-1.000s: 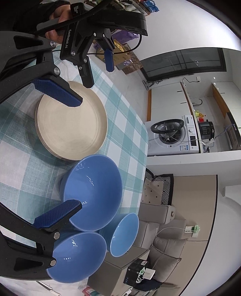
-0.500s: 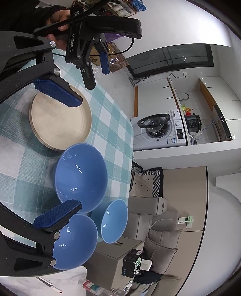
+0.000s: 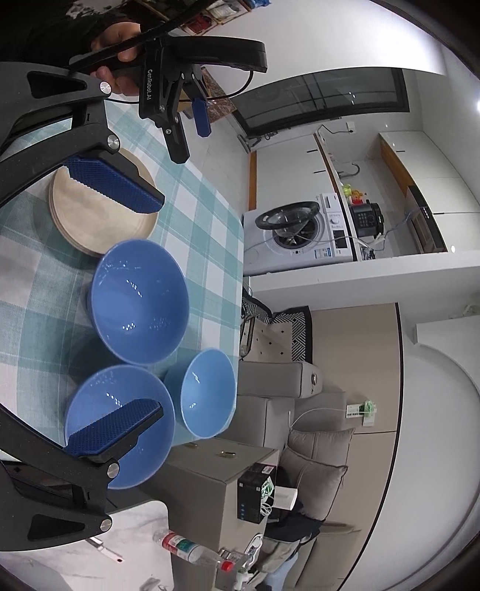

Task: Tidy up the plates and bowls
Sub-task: 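Move both tools toward the blue bowls beside the plates, then close the left tool on a blue bowl rim while the right tool grips it too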

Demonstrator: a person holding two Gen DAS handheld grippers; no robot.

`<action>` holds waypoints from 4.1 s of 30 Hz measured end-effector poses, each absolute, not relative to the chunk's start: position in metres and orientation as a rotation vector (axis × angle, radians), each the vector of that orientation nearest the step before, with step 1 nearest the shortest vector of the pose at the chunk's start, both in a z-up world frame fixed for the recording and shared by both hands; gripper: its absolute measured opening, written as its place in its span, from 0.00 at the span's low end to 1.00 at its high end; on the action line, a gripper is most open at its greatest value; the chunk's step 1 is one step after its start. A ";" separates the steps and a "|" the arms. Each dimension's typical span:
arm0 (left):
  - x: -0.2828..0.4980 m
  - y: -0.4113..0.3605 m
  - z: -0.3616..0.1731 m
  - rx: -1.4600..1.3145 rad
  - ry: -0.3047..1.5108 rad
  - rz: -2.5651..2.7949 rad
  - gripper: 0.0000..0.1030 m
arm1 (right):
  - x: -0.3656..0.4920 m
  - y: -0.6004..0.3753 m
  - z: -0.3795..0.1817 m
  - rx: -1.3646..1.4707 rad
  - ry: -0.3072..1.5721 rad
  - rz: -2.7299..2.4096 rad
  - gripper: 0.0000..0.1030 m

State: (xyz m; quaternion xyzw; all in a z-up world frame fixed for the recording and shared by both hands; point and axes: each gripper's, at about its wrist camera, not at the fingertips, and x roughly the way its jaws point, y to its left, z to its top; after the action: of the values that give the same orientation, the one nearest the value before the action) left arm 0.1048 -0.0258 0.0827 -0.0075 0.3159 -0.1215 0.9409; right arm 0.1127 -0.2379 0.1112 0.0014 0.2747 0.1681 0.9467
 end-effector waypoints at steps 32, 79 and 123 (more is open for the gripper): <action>0.187 -0.099 0.107 -0.018 0.681 -0.327 1.00 | 0.160 -0.328 0.145 0.126 0.618 0.240 0.99; 0.330 -0.158 0.060 0.012 0.860 -0.322 1.00 | 0.323 -0.359 0.089 0.161 0.826 0.118 0.99; 0.388 -0.199 0.006 0.094 1.027 -0.407 0.70 | 0.405 -0.366 0.004 0.138 1.013 0.093 0.71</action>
State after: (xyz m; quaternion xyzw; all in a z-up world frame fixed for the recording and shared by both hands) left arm 0.3876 -0.1993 0.0056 0.0448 0.4877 -0.1934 0.8501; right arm 0.4051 -0.3657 0.0037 0.0659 0.4845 0.0447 0.8711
